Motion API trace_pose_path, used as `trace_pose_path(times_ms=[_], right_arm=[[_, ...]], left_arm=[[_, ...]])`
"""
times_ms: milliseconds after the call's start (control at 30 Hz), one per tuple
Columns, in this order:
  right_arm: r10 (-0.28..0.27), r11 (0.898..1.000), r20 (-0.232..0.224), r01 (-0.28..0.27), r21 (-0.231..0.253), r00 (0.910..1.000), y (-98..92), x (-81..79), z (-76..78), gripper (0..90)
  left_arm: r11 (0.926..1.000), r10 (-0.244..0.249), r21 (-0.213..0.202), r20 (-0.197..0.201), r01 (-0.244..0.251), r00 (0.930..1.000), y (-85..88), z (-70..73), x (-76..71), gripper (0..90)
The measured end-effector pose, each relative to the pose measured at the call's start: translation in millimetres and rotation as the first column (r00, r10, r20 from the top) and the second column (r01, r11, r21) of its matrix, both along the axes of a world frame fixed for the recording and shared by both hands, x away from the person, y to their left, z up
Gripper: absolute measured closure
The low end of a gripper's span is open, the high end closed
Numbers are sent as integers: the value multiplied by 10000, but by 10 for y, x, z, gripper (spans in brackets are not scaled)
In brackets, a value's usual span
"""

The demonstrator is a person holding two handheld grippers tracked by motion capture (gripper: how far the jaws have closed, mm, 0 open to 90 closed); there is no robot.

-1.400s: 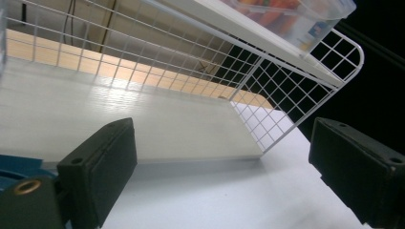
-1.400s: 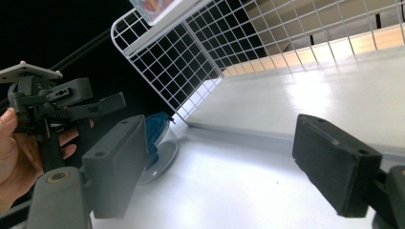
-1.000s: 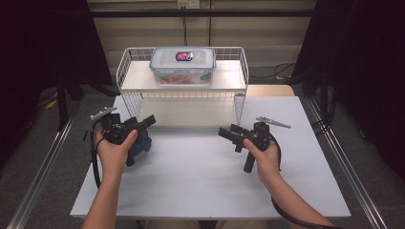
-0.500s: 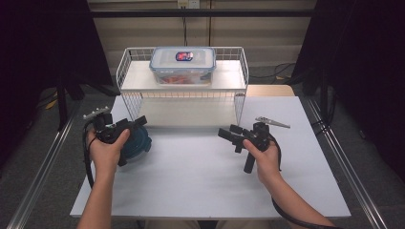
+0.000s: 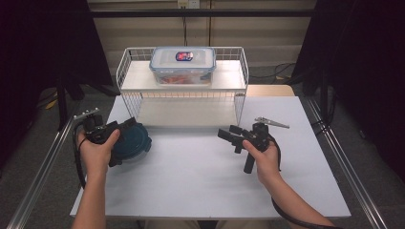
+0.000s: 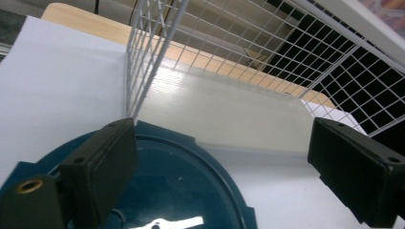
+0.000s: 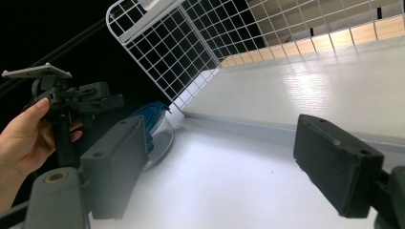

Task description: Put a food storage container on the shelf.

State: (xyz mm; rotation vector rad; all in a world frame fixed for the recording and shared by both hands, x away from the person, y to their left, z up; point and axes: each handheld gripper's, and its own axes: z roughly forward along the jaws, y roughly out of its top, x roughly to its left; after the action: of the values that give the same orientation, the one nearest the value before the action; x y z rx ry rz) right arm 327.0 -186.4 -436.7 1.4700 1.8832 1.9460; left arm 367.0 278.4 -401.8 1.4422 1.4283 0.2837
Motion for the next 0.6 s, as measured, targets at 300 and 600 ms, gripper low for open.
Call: trace_pose_path(times_ms=[300,600], right_arm=[[117,9999,-71,-117,-38,9999,27,-8,-8,185],[188,9998,-108,-188,-35,9998,37,-8,-13,187]], left_arm=[[9990,341,313,-212,-334,9992,170,-99,49,95],[9972,595,491,-788,-558,9951,276,-202,85,113]])
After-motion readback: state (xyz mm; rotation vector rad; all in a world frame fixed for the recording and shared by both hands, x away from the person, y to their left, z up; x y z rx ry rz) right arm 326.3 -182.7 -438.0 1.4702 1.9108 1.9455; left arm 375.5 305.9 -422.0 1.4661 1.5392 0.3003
